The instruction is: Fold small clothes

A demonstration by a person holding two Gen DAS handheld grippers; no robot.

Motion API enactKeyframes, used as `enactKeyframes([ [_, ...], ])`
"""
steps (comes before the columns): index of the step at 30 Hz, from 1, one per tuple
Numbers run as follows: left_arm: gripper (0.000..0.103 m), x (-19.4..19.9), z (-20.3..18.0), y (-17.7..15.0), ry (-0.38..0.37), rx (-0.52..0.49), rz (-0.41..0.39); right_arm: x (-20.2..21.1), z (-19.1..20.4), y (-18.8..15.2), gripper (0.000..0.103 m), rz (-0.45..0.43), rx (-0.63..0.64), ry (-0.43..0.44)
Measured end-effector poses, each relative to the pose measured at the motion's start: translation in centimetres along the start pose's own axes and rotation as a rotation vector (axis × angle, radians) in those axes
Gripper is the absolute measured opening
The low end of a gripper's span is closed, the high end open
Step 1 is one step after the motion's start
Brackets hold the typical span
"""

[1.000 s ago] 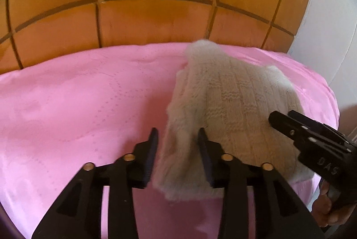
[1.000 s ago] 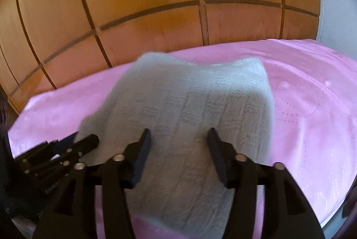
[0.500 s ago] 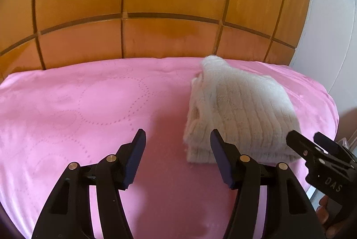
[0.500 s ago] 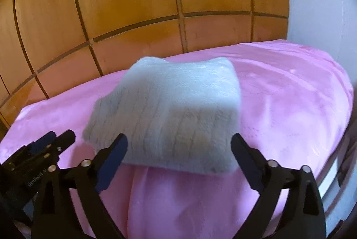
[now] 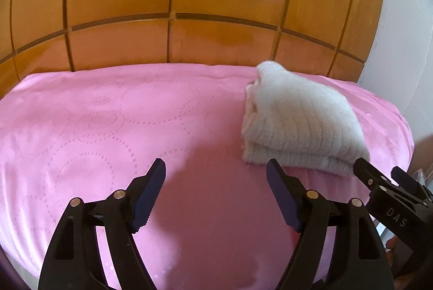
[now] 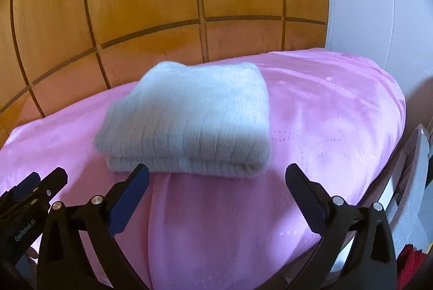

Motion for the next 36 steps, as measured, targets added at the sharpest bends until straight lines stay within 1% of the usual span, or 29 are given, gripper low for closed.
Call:
enactKeyframes([
  [3, 0.076, -0.1, 1.0, -0.5, 0.021, 0.017, 0.003, -0.1, 0.3, -0.4, 0.100, 0.011, 0.011, -0.014],
  [5, 0.076, -0.2, 1.8, -0.5, 0.050, 0.031, -0.002, 0.1, 0.6, -0.3, 0.100, 0.000, 0.018, -0.006],
  [7, 0.076, -0.2, 2.3, -0.4, 0.058, 0.042, 0.000, 0.2, 0.8, -0.4, 0.100, -0.004, 0.024, -0.005],
  [8, 0.081, -0.2, 2.5, -0.3, 0.066, 0.048, -0.003, 0.2, 0.8, -0.3, 0.100, -0.007, 0.028, -0.010],
  [10, 0.084, -0.1, 2.8, -0.1, 0.078, 0.061, -0.016, 0.2, 0.5, -0.4, 0.100, -0.017, 0.041, -0.032],
  [14, 0.084, 0.0, 2.6, -0.3, 0.086, 0.049, -0.027, -0.1, -0.3, -0.7, 0.100, -0.016, 0.025, -0.049],
  [16, 0.089, 0.0, 2.4, -0.5, 0.086, 0.037, -0.027, -0.1, -0.5, -0.5, 0.100, -0.027, 0.039, -0.062],
  [20, 0.089, -0.3, 2.0, -0.9, 0.083, 0.028, -0.016, 0.1, -0.7, -0.2, 0.100, -0.054, 0.060, -0.085],
  [26, 0.089, -0.3, 1.7, -1.2, 0.085, 0.015, -0.011, 0.0, -0.9, -0.3, 0.100, -0.049, 0.066, -0.085],
  [34, 0.089, -0.4, 2.2, -1.5, 0.089, 0.025, -0.002, -0.4, -0.9, -0.6, 0.101, -0.034, 0.068, -0.074],
  [36, 0.090, -0.3, 2.2, -1.4, 0.090, 0.024, -0.006, -0.5, -0.8, -0.5, 0.101, -0.035, 0.069, -0.072],
])
Point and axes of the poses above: each gripper's, at about its wrist camera, not at the fingertips, and x roughly against the way its jaws point, z to its left, y to its top, the point moved 10 cm from there along -x, roughly the way its jaws point, and after that the axes turned 12 degrees about y, right-handed, at the moved point
